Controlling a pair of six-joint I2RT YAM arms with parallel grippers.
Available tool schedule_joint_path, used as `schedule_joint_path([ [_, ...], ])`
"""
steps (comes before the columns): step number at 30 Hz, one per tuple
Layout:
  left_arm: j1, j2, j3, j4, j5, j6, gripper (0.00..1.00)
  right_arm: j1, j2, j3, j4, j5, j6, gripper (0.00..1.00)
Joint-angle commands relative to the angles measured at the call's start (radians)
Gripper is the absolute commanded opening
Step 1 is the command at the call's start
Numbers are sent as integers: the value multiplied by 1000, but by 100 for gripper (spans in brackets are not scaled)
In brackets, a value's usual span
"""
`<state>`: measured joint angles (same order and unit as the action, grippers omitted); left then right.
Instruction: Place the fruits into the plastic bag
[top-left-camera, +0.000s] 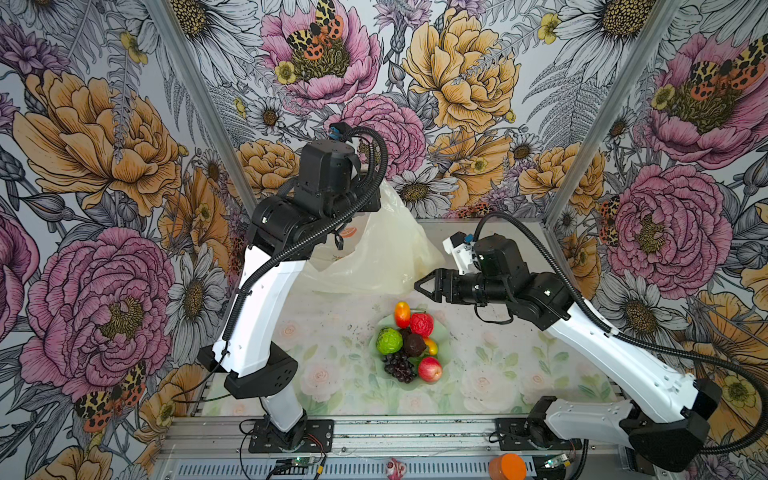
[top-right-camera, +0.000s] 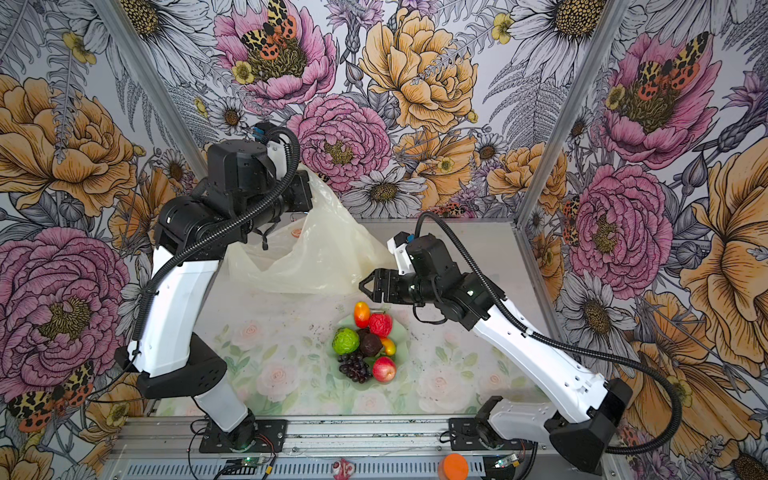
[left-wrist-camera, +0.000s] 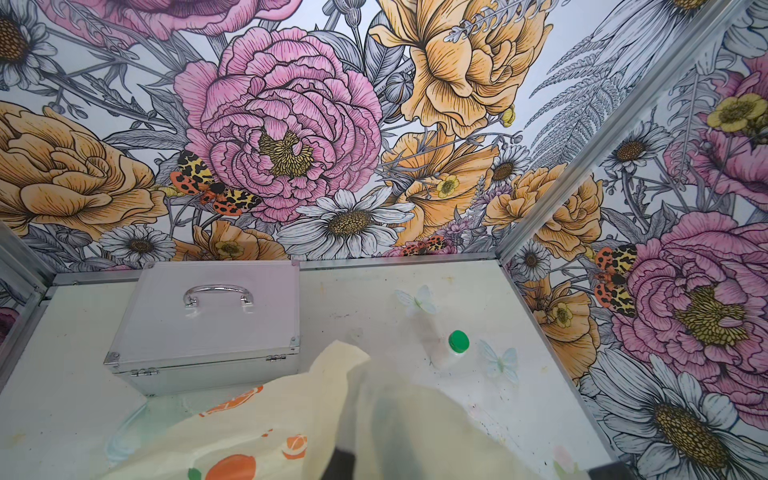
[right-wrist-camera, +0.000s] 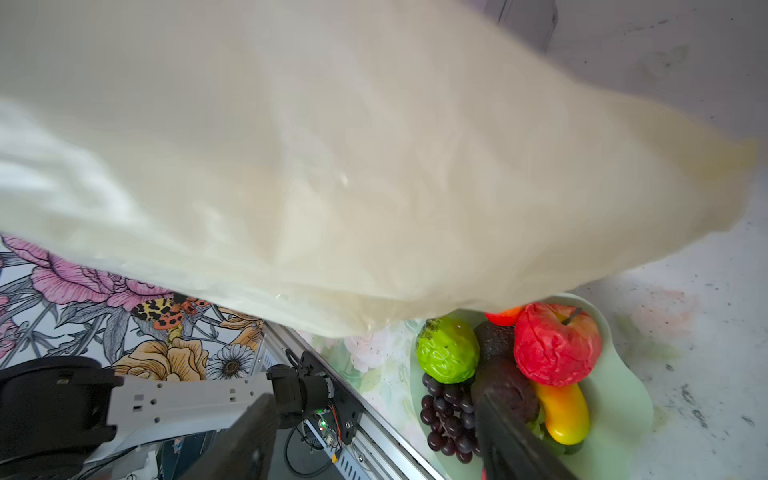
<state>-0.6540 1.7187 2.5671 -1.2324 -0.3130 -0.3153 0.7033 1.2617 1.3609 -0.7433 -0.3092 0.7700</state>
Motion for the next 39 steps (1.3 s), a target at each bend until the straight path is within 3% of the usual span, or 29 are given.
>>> schedule_joint_path([
  [1, -24, -20, 23, -13, -64, -10, 0, -45, 75, 49, 44, 2, -27, 76],
  [7, -81, -35, -7, -33, -102, -39, 0, -229, 254, 212, 76, 94, -22, 77],
  [12, -104, -30, -58, -45, -120, -65, 0, -357, 583, 687, 106, 6, -58, 79],
  [15, -88, -4, -76, -71, -139, -75, 0, -396, 663, 893, -2, -56, -13, 78],
  [19, -46, 45, -63, -105, -151, -102, 0, -376, 441, 719, -178, 90, -73, 80],
  [23, -1, 131, -19, -126, -105, -126, 0, -361, 118, 430, -337, 229, -53, 93],
  [26, 4, 183, 7, -131, -70, -135, 0, -339, -54, 283, -399, 153, 13, 99],
  [28, 3, 208, 10, -130, -49, -143, 0, -269, -125, 204, -404, 108, 82, 99],
  [32, -2, 249, 10, -130, -11, -155, 0, -41, -152, 117, -409, 199, 188, 100],
  [39, -9, 266, 8, -128, 50, -174, 0, 76, -3, 158, -405, 201, 201, 99],
])
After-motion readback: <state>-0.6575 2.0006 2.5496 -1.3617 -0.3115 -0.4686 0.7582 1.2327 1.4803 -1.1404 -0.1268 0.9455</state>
